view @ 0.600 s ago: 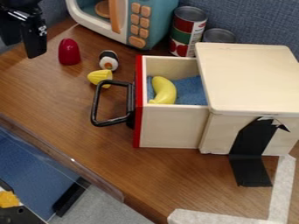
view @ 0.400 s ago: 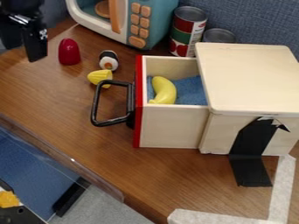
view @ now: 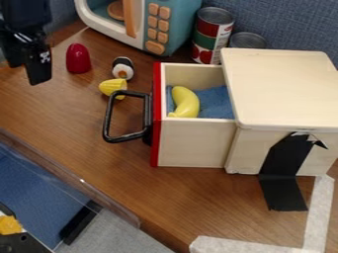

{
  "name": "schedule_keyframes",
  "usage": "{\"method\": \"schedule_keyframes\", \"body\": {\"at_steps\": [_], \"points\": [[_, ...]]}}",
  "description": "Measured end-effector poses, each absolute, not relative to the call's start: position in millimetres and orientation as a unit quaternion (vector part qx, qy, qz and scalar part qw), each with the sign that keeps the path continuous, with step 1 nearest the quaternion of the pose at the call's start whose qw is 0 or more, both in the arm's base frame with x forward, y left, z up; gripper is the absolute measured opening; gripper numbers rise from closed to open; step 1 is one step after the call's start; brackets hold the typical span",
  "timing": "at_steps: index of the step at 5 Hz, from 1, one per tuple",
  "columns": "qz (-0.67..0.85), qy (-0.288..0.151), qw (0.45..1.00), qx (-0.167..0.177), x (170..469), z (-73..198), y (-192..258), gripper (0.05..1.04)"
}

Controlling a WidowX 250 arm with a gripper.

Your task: Close the drawer

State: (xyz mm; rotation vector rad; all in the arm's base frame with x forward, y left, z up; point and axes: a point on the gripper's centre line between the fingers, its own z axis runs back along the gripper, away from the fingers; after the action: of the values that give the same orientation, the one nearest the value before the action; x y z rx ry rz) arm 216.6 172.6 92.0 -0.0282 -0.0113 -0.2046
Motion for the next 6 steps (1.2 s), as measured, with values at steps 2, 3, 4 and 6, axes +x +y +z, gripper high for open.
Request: {"method": "schedule_keyframes", "body": {"at_steps": [2, 3, 4, 6], "points": [[-0.262, 0.005, 0.964, -0.038, 211, 71, 155, 0.999], [-0.337, -0.001, 0.941, -0.043, 207, 58, 142, 0.999], [-0.359, -0.02, 0.933, -0.016, 210, 49, 137, 0.999], [-0.379, -0.09, 0.921, 0.018, 212, 30, 123, 0.999]]}}
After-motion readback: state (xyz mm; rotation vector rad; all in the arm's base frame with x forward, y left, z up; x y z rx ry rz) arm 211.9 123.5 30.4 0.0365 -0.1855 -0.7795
